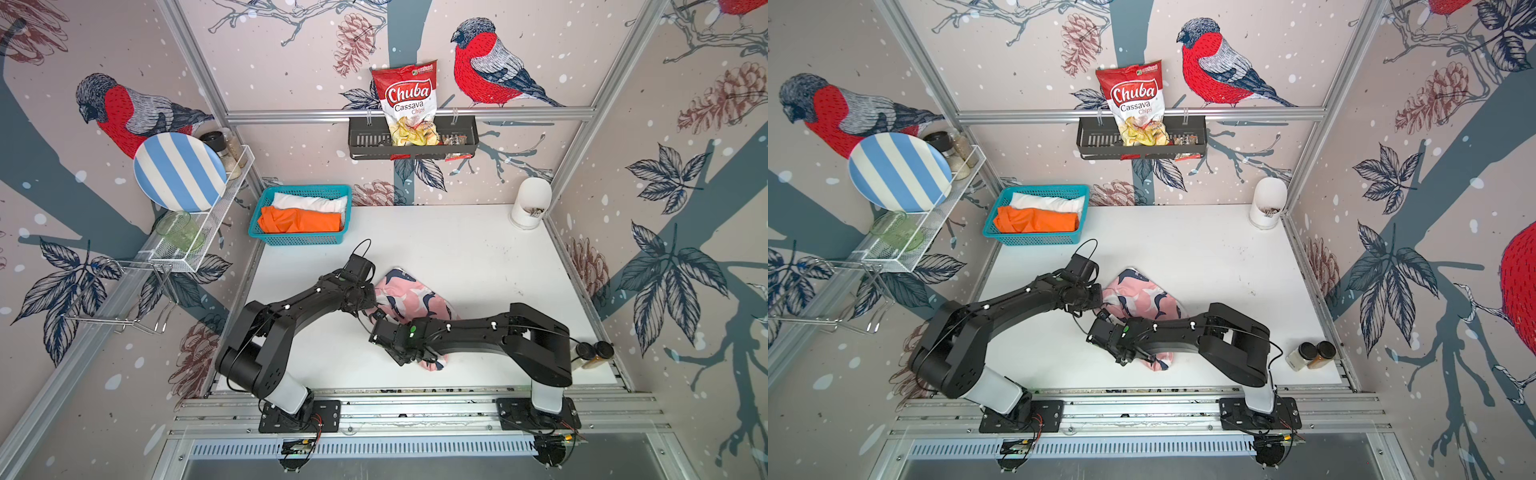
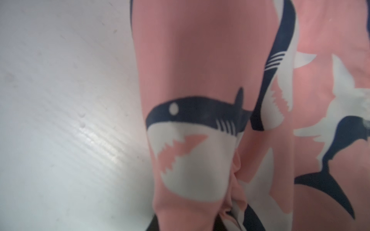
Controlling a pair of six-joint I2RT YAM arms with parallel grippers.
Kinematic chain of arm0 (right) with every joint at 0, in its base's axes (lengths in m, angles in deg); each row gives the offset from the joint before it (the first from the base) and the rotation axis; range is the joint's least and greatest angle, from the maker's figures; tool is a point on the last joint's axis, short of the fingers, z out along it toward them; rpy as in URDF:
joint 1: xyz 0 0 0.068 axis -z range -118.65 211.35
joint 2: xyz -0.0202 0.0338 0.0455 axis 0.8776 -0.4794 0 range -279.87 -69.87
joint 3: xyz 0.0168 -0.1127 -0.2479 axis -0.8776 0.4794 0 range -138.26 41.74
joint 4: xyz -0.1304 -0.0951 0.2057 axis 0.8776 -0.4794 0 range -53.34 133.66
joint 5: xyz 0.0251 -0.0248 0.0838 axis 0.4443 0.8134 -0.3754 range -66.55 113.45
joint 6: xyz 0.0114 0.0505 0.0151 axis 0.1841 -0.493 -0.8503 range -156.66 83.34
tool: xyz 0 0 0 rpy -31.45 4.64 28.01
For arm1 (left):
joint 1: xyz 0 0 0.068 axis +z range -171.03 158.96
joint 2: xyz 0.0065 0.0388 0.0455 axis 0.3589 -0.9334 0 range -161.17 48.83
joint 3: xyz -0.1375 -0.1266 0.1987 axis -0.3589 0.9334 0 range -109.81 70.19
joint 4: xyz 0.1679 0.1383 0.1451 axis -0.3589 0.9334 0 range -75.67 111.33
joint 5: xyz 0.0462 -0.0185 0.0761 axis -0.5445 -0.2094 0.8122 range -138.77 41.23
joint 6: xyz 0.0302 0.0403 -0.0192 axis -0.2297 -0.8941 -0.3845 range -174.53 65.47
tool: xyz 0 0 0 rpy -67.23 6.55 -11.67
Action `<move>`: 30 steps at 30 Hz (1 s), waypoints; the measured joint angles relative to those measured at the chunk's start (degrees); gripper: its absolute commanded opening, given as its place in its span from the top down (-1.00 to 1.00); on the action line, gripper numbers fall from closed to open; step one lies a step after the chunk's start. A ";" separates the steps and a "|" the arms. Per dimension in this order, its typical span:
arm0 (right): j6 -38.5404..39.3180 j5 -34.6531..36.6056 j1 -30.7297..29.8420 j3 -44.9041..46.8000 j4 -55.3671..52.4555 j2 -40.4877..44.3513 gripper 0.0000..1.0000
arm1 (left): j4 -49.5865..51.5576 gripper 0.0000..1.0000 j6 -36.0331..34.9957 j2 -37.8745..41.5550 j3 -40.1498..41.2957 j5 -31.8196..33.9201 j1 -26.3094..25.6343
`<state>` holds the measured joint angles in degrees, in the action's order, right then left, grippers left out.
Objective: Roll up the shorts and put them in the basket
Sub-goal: Roll the shorts at the center of the board.
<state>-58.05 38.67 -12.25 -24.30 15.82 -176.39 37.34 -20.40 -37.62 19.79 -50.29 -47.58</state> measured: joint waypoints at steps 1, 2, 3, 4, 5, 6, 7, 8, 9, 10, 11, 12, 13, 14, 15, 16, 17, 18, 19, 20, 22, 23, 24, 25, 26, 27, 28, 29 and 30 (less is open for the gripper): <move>-0.22 -2.95 0.90 0.98 0.83 1.31 0.71 | 0.63 0.01 0.02 1.60 0.00 0.20 0.20; -0.94 -7.32 2.40 2.49 2.25 3.02 0.72 | 1.27 -0.06 0.22 3.41 -0.07 0.37 0.35; -1.18 -11.93 3.89 4.13 4.02 4.52 0.72 | 2.12 -0.11 0.42 5.33 -0.22 0.63 0.52; -1.51 -15.96 5.66 5.79 5.84 5.88 0.72 | 2.89 -0.14 0.42 7.02 -0.35 0.96 0.66; -2.23 -20.13 7.61 7.67 8.20 6.97 0.72 | 3.48 -0.17 0.44 8.48 -0.55 1.40 0.76; -3.13 -25.44 9.86 9.90 11.30 7.80 0.73 | 4.09 -0.18 0.59 9.99 -0.66 1.49 0.79; -4.00 -29.38 11.52 11.37 13.53 8.09 0.73 | 4.55 -0.18 0.61 11.02 -0.72 1.49 0.79; -5.09 -34.21 13.35 13.18 16.72 8.11 0.74 | 5.09 -0.19 0.81 12.13 -0.74 1.33 0.79; -6.23 -38.60 14.75 14.64 19.54 7.93 0.76 | 5.66 -0.20 1.38 13.00 -0.74 0.83 0.79; -7.48 -42.71 16.04 15.91 22.16 7.61 0.78 | 6.10 -0.22 1.62 13.66 -0.72 0.22 0.70; -8.76 -46.66 17.46 17.25 25.22 7.13 0.78 | 6.34 -0.24 1.75 14.27 -0.63 0.02 0.50; -10.14 -50.51 18.95 18.69 28.30 6.58 0.79 | 6.43 -0.27 2.12 14.78 -0.55 -0.02 0.13; -11.80 -53.88 20.57 20.24 31.34 6.12 0.81 | 6.43 -0.29 2.36 15.04 -0.46 -0.17 -0.44; -13.75 -57.55 22.40 22.05 34.84 5.62 0.82 | 6.38 -0.32 3.13 15.06 -0.42 -0.57 -1.16; -15.23 -60.02 23.82 23.34 37.31 5.22 0.82 | 6.32 -0.34 3.37 14.75 -0.42 -1.03 -2.01; -16.96 -62.77 25.51 24.76 39.93 4.72 0.82 | 6.03 -0.35 3.39 14.05 -0.42 -1.49 -2.91; -18.03 -64.78 26.82 25.59 41.44 4.28 0.83 | 5.70 -0.37 3.43 13.11 -0.46 -1.92 -3.61; -18.60 -66.34 27.96 25.99 42.23 3.87 0.84 | 5.44 -0.38 3.54 11.93 -0.52 -2.32 -4.15; -19.10 -67.47 28.96 26.10 42.49 3.48 0.86 | 5.03 -0.39 3.61 10.38 -0.59 -2.51 -4.39; -19.06 -68.59 30.08 26.27 42.80 3.02 0.87 | 4.52 -0.41 3.72 8.94 -0.66 -2.56 -4.48; -19.04 -70.16 31.54 26.69 42.86 2.32 0.88 | 3.43 -0.44 4.55 6.14 -0.94 -2.54 -4.48; -18.91 -71.01 32.13 26.84 42.82 1.86 0.88 | 2.71 -0.43 4.61 4.59 -1.27 -2.56 -4.48; -18.71 -71.69 32.65 26.91 42.77 1.44 0.88 | 2.12 -0.41 4.63 2.97 -1.81 -2.56 -4.48; -18.14 -72.30 33.00 26.93 42.69 1.07 0.86 | 1.53 -0.32 4.79 1.14 -2.60 -2.58 -4.48; -17.53 -72.48 33.18 26.93 42.38 0.85 0.83 | 1.03 -0.14 4.85 -0.90 -3.58 -2.49 -4.48; -17.11 -72.46 33.20 26.93 42.16 0.81 0.79 | 0.55 0.00 4.87 -2.62 -4.39 -2.19 -4.48; -16.24 -72.39 33.22 26.84 41.68 0.85 0.72 | -0.09 0.32 4.83 -4.66 -5.25 -1.51 -4.39; -15.74 -72.19 33.22 26.71 40.87 1.05 0.64 | -0.52 0.61 4.87 -6.43 -5.77 -0.98 -4.26; -14.97 -71.80 33.22 26.69 40.06 1.40 0.61 | -0.79 0.77 4.81 -8.11 -6.03 -0.44 -3.96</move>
<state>-73.02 -33.13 20.97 2.38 55.88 -174.99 36.55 -15.59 -45.73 13.76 -50.73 -51.54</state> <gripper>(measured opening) 0.146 0.326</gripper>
